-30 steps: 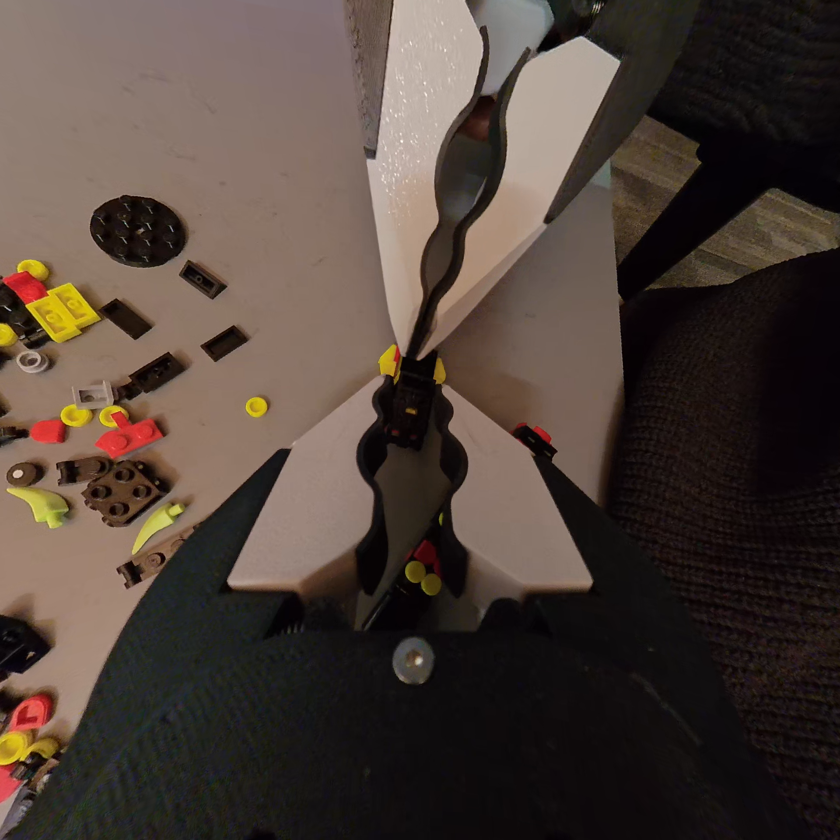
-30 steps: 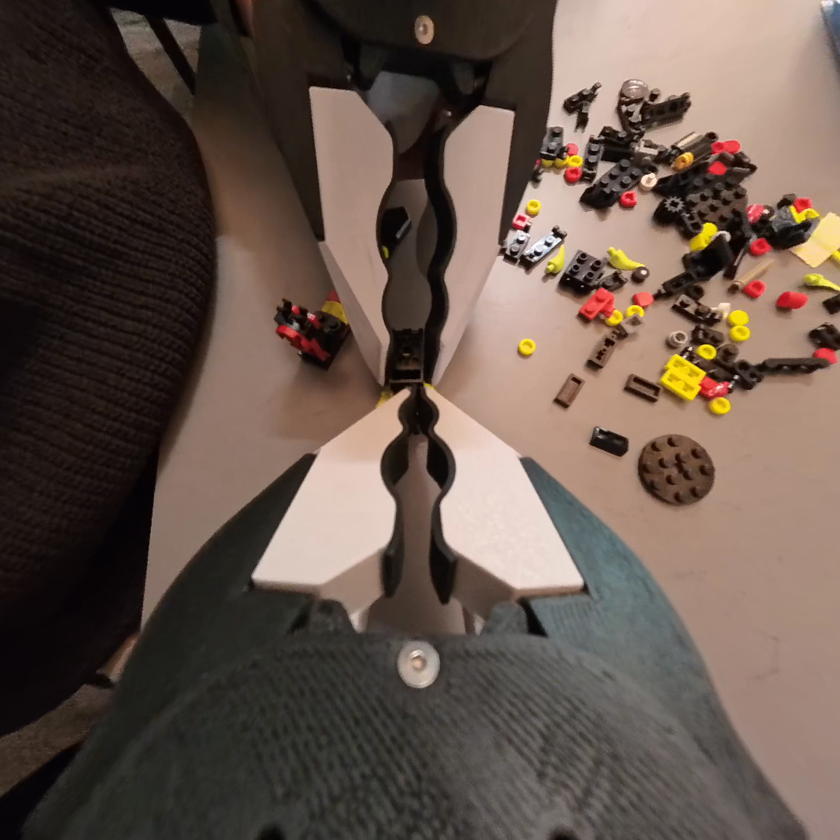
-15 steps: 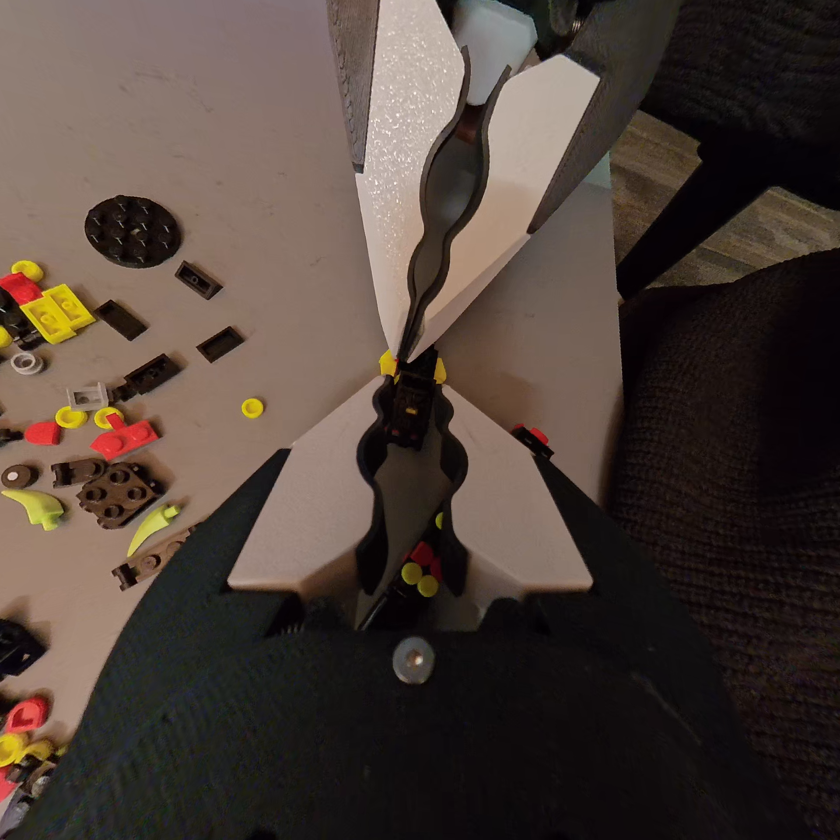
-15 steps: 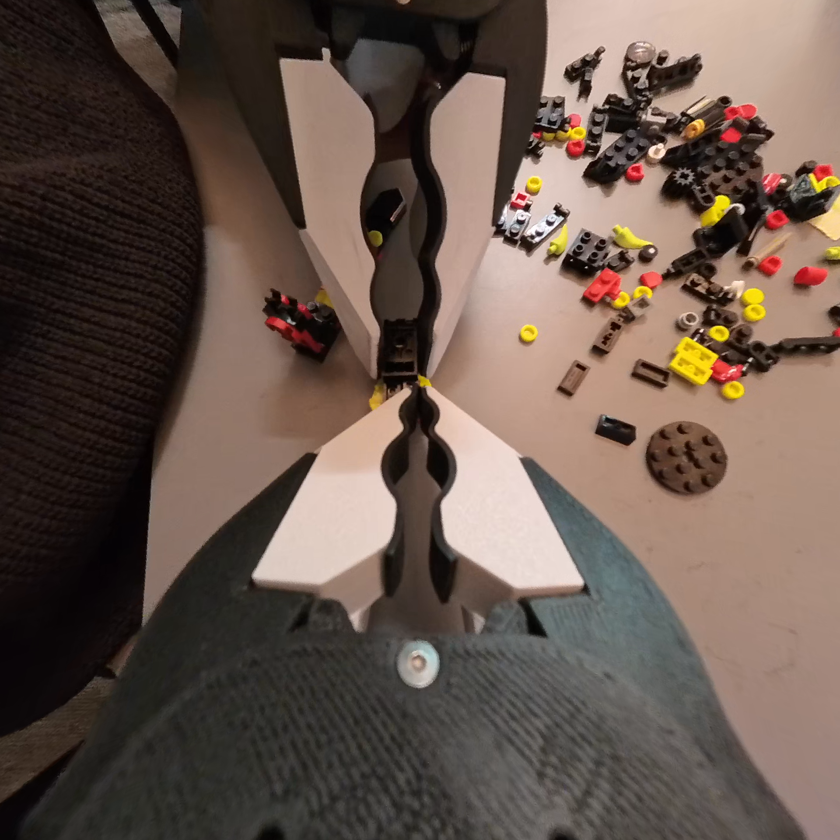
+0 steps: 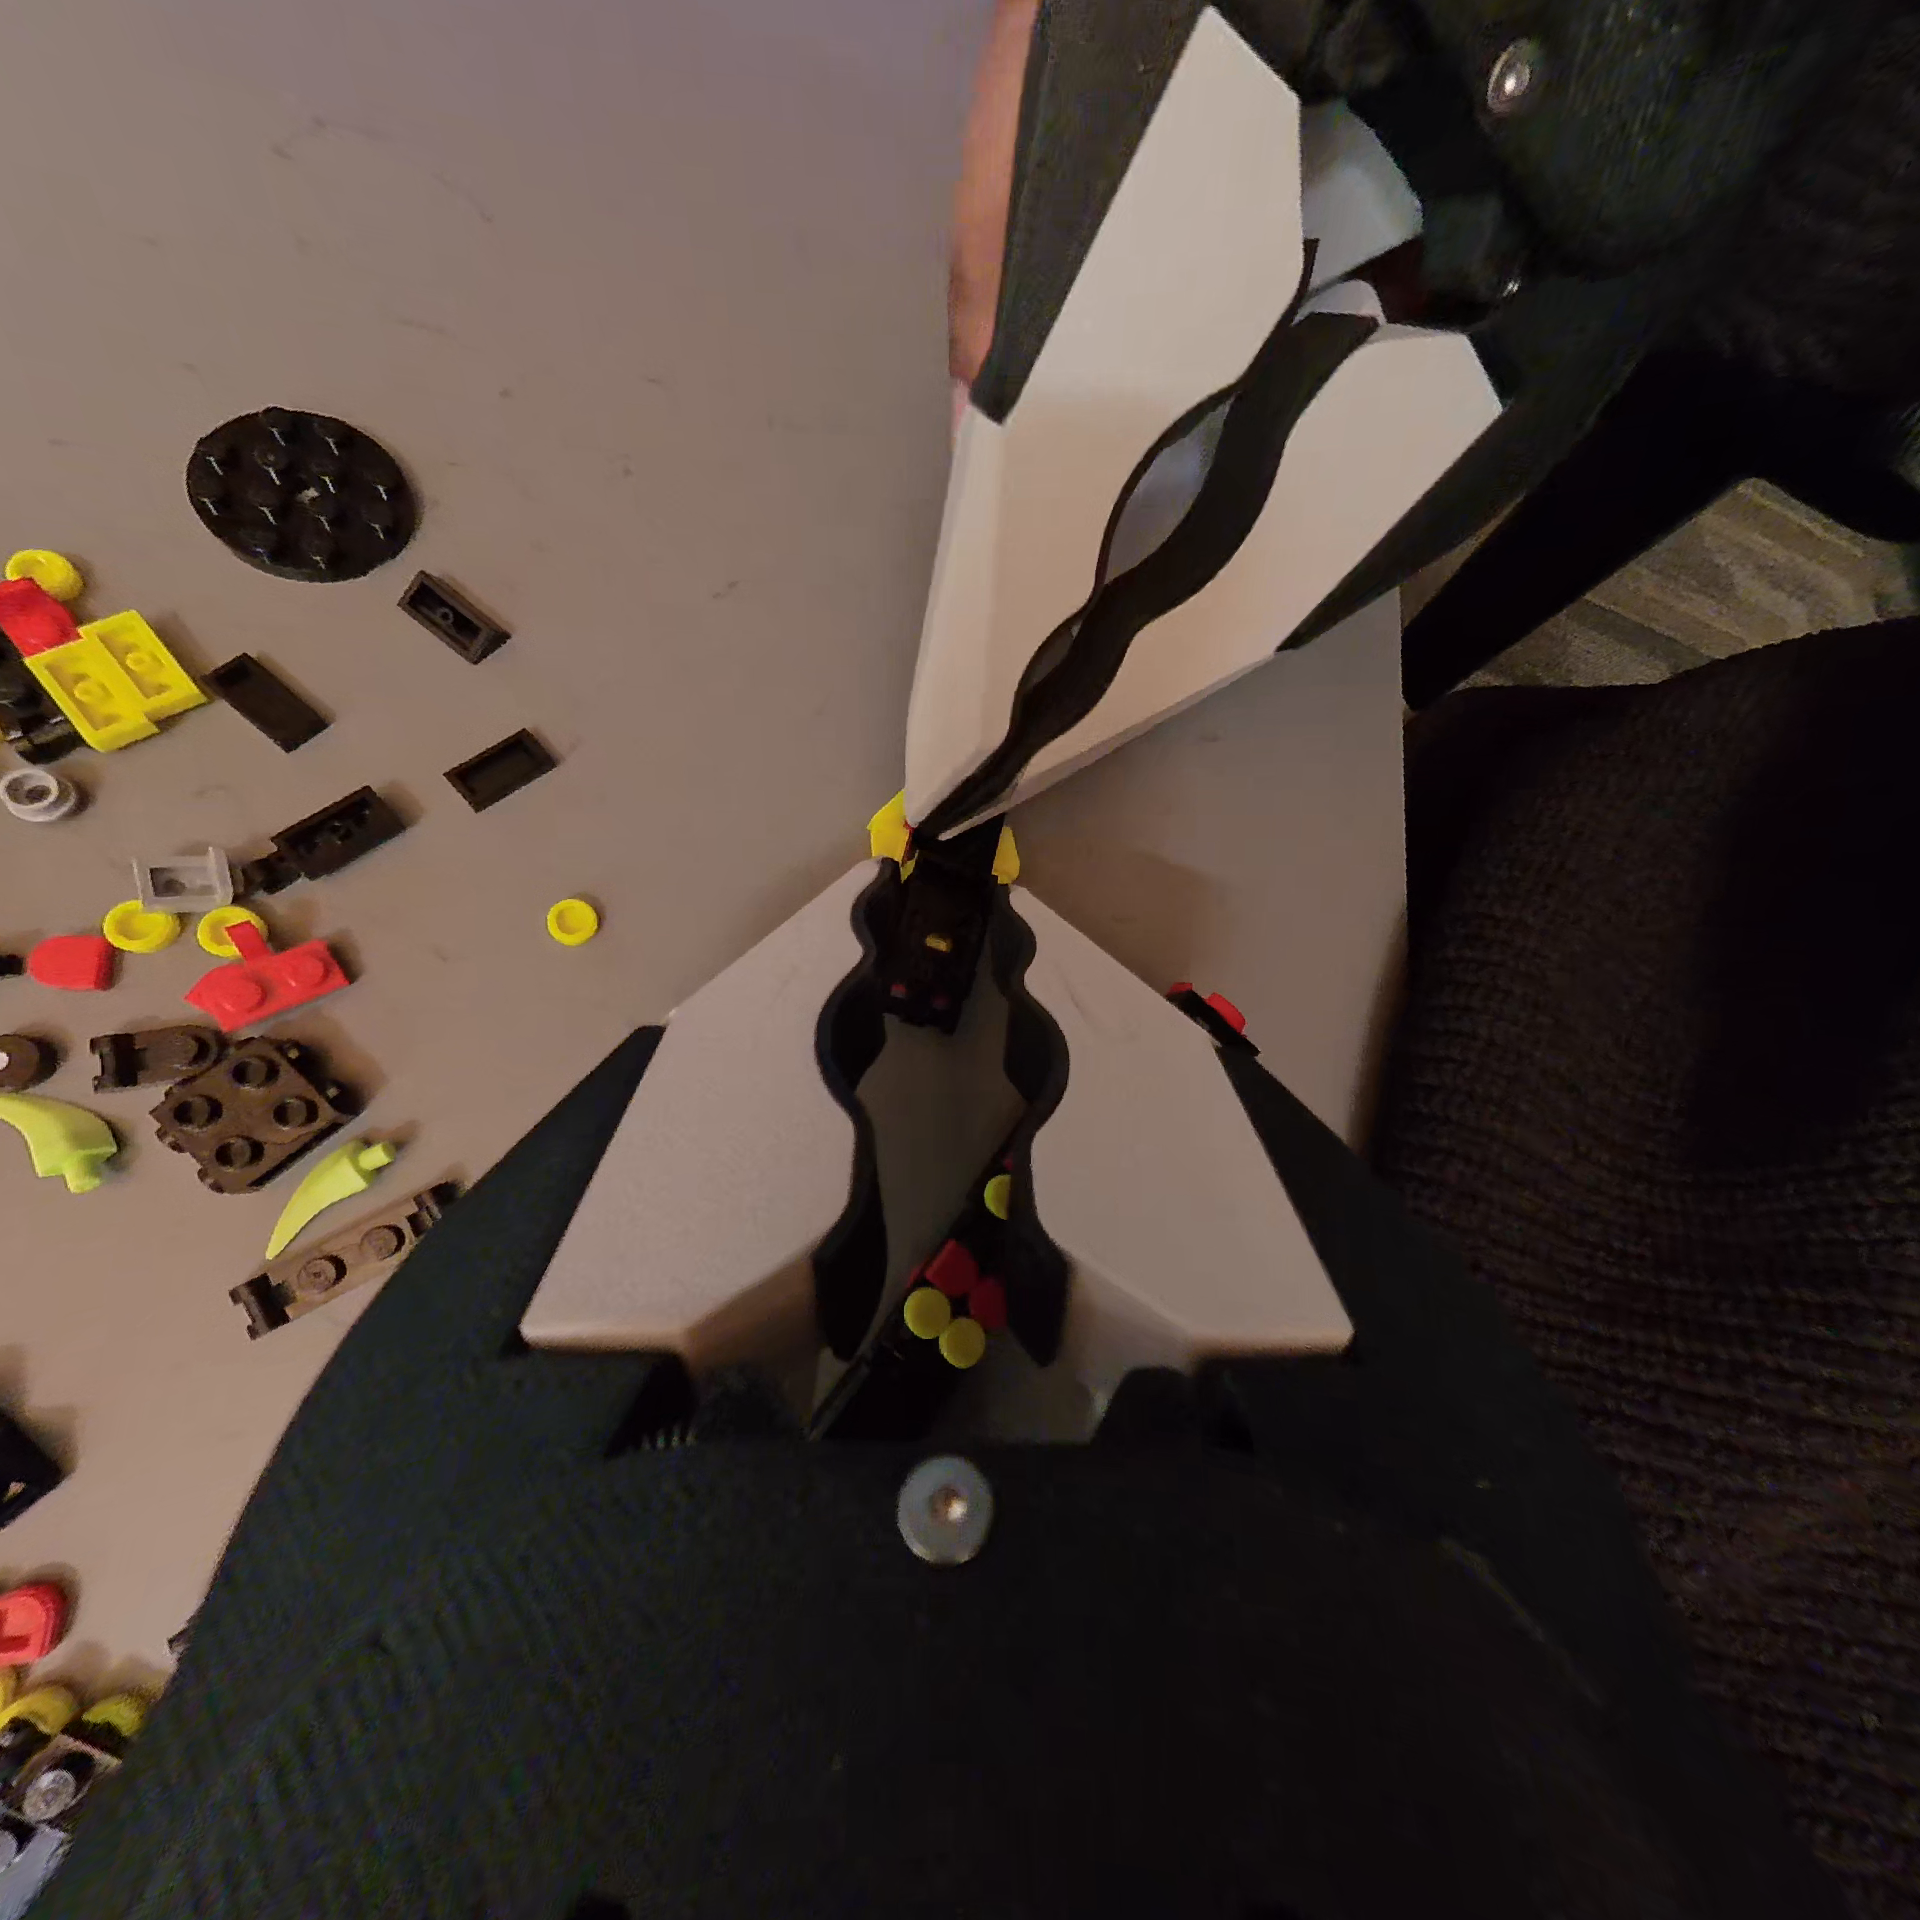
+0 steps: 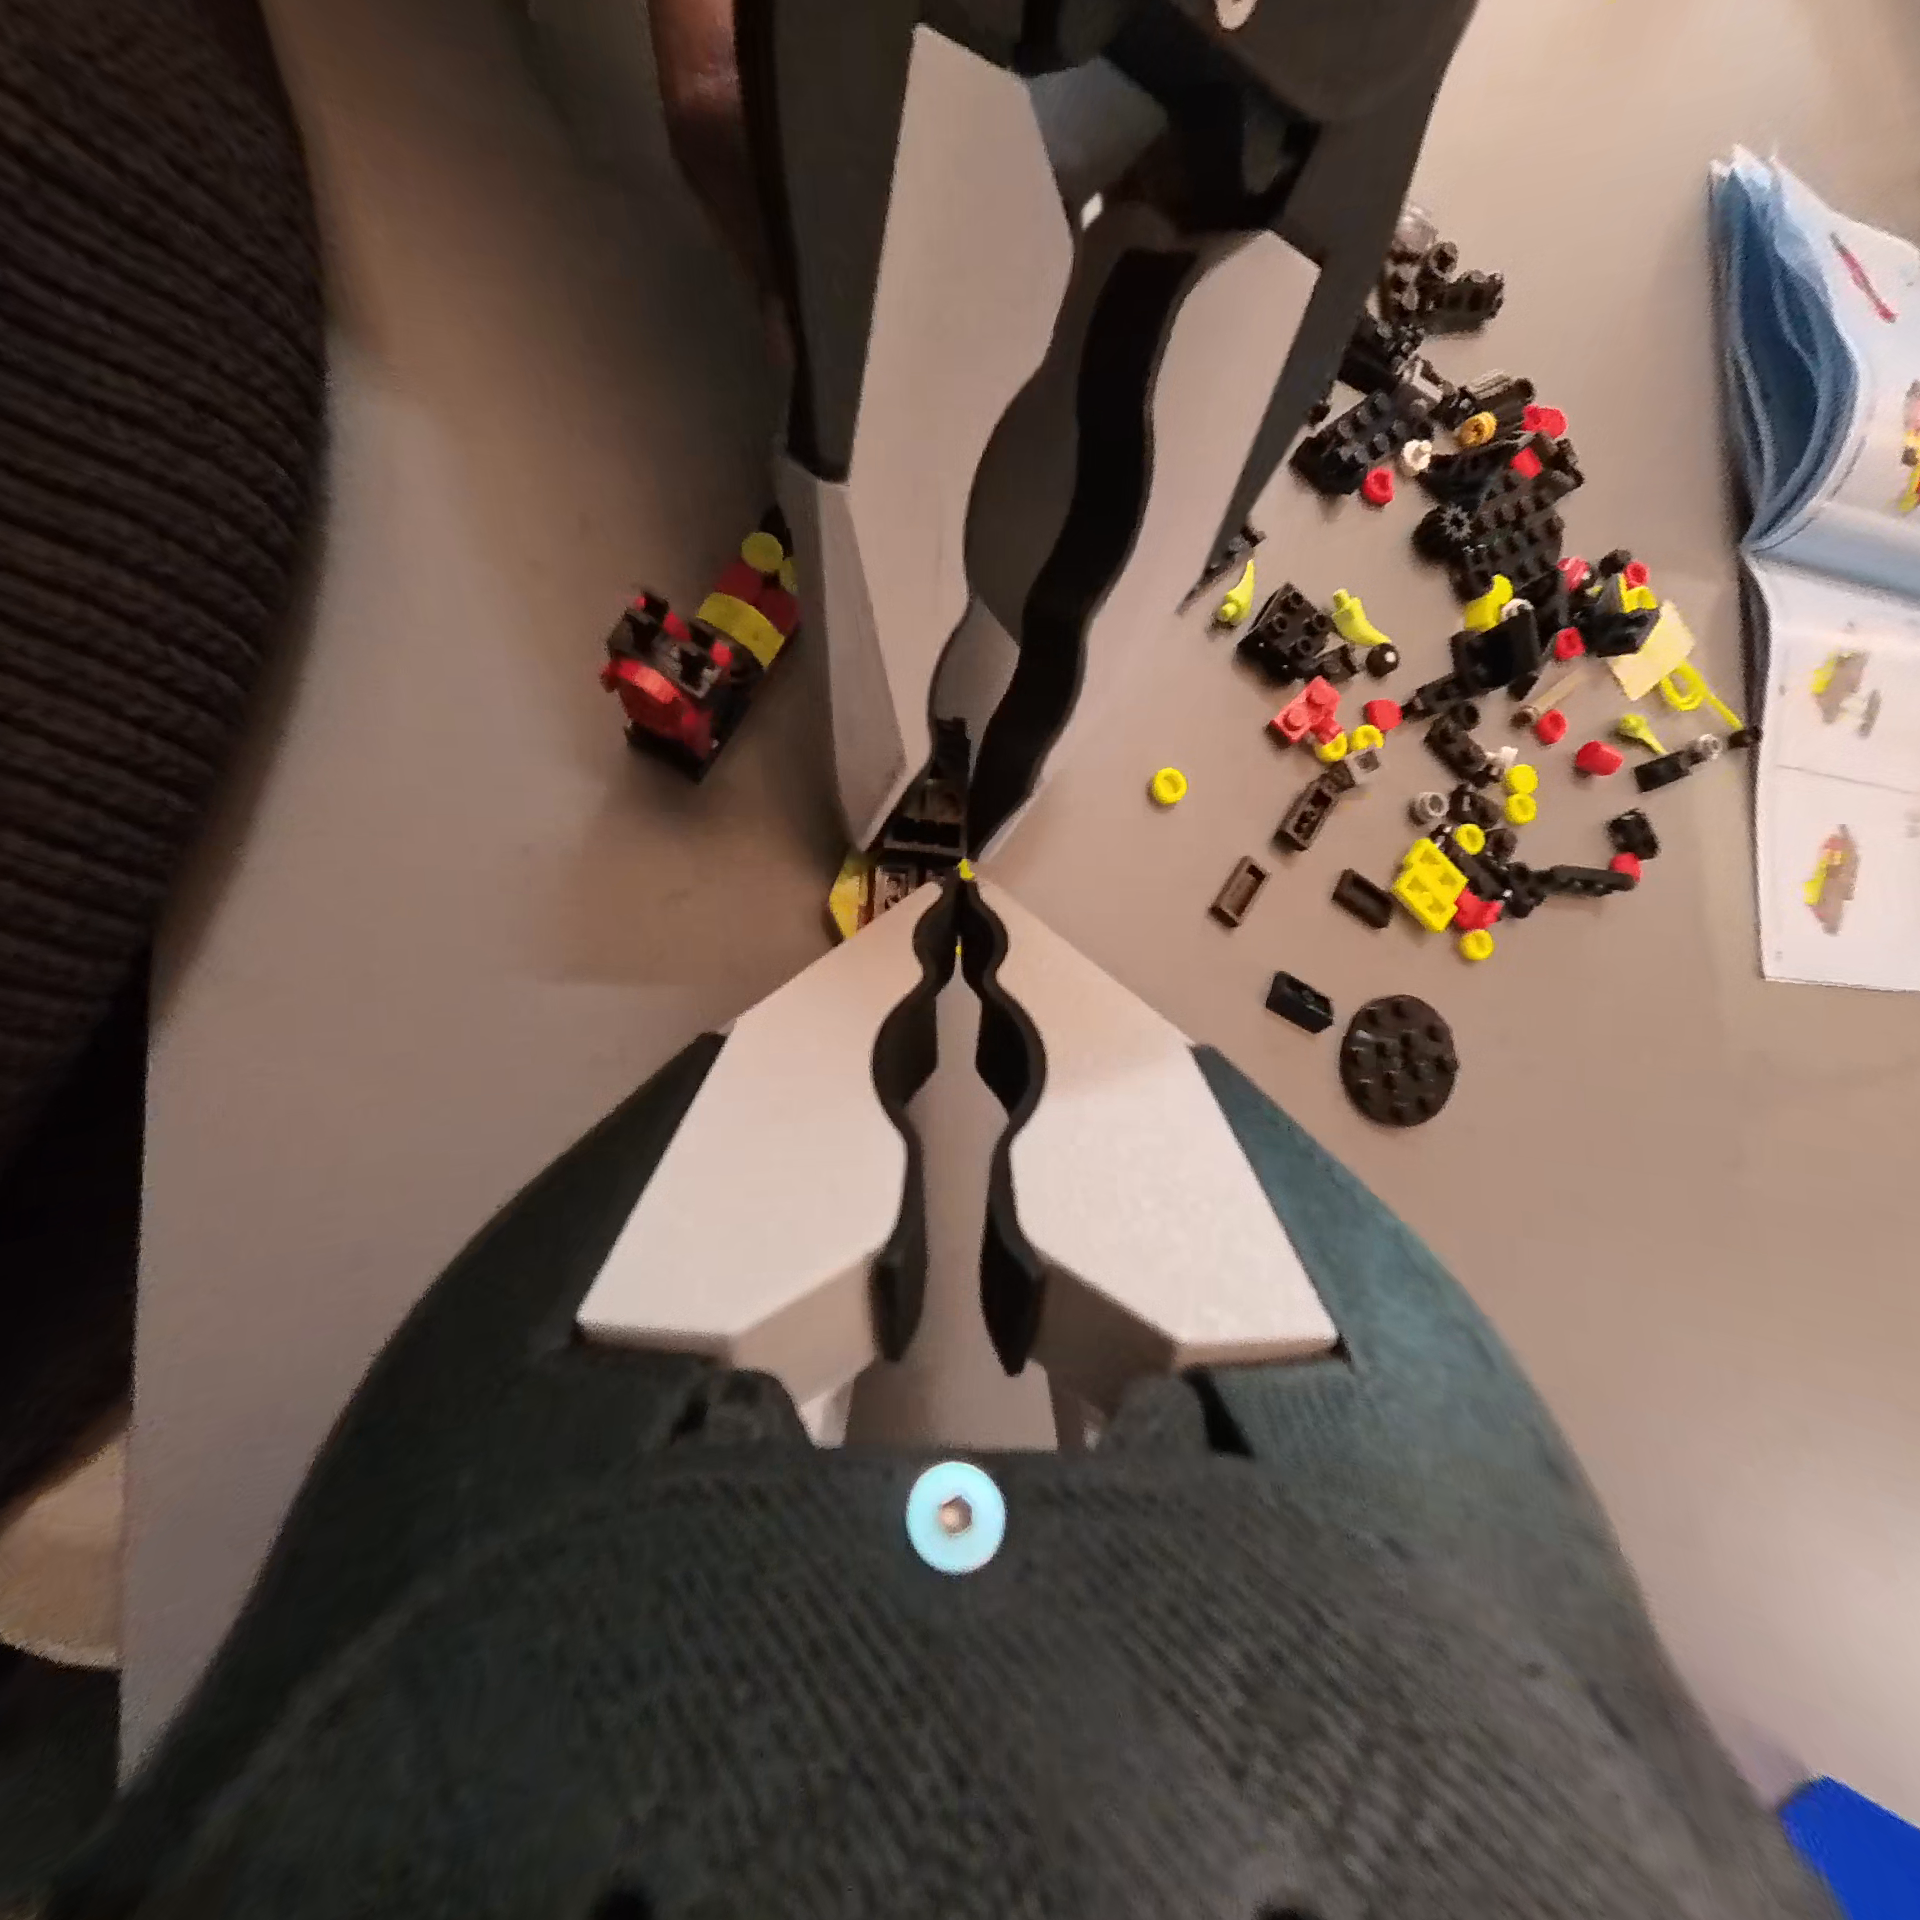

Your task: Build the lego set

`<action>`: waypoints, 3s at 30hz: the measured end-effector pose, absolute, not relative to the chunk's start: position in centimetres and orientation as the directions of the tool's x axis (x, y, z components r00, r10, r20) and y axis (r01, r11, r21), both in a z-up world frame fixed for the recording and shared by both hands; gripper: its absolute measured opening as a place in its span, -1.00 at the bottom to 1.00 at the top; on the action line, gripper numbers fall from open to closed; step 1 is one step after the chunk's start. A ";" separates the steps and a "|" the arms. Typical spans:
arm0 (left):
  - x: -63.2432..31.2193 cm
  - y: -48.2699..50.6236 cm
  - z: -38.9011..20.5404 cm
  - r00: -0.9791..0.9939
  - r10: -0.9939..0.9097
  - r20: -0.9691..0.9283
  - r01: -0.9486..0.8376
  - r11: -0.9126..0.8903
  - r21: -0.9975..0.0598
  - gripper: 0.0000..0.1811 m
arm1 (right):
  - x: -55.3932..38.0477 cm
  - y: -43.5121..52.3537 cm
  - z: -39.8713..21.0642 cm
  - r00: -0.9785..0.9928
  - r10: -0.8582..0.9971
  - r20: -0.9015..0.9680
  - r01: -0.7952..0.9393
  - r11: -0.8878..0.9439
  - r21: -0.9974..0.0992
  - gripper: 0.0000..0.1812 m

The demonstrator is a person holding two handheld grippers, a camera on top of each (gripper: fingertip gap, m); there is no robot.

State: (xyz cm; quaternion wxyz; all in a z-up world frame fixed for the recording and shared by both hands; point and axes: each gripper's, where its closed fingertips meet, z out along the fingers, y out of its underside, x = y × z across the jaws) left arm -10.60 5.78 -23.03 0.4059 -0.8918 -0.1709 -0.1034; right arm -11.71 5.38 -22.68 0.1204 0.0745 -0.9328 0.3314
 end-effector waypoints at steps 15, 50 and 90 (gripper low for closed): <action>-10.6 5.8 -23.0 0.918 0.236 0.320 0.396 -0.613 -0.684 -0.84 | -12.2 5.3 -22.0 -0.944 -0.005 0.331 -0.221 0.752 -0.620 -1.00; -10.6 5.8 -23.0 0.905 0.229 0.358 0.421 -0.598 -0.683 -0.84 | -10.9 5.3 -22.9 -0.999 -0.012 0.050 -0.044 0.722 -0.691 -0.86; -10.2 5.5 -23.0 0.907 0.188 0.378 0.411 -0.599 -0.687 -0.84 | -10.5 6.1 -22.5 -0.658 0.122 -0.743 0.657 0.576 -0.487 -0.84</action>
